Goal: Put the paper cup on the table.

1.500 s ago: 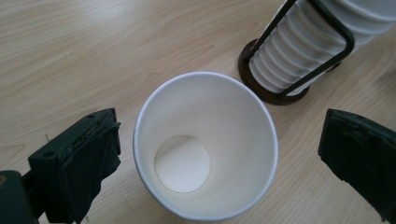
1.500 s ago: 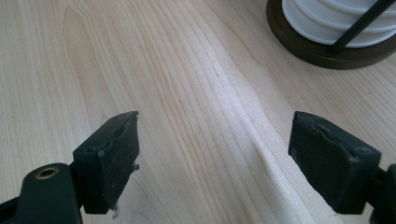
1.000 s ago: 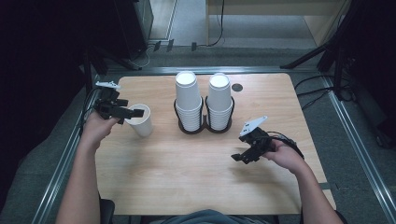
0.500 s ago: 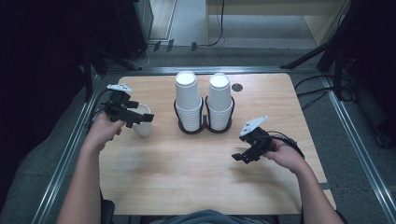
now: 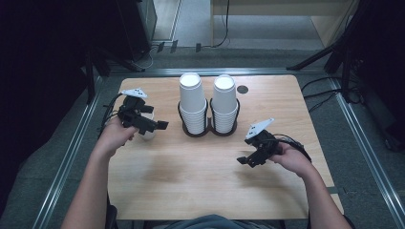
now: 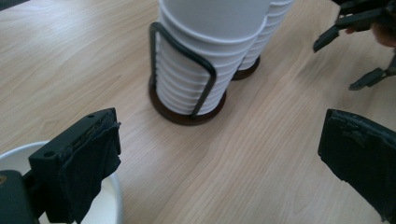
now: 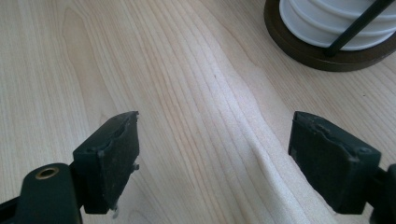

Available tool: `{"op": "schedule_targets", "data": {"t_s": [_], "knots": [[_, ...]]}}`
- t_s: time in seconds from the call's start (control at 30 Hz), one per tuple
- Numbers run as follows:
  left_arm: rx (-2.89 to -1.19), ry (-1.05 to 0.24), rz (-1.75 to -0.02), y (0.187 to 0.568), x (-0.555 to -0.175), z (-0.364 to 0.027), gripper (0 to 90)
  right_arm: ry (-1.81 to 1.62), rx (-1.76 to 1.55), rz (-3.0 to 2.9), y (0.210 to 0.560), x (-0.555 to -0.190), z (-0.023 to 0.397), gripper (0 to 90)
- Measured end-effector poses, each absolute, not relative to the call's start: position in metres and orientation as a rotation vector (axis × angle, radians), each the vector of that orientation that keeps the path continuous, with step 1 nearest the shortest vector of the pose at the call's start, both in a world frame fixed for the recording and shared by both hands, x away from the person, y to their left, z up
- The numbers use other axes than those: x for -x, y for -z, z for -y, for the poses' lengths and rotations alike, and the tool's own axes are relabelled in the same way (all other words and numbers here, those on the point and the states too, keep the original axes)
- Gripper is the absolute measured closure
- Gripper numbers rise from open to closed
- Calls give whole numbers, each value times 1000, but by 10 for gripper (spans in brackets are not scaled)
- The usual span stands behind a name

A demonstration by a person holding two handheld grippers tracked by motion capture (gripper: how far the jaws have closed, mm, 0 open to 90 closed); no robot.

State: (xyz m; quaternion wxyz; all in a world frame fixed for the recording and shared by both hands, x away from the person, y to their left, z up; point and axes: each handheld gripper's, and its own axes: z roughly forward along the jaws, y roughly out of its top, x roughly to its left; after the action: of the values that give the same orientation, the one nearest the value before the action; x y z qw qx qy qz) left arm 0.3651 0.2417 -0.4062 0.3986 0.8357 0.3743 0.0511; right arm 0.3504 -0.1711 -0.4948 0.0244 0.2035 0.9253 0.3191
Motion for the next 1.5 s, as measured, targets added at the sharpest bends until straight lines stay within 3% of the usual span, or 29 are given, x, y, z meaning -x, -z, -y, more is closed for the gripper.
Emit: {"op": "schedule_targets", "data": {"t_s": [1.5], "knots": [[-2243, -145, -840, 474, -341, -163, 0, -985, -588, -2886, 496, -347, 161, 165]]}}
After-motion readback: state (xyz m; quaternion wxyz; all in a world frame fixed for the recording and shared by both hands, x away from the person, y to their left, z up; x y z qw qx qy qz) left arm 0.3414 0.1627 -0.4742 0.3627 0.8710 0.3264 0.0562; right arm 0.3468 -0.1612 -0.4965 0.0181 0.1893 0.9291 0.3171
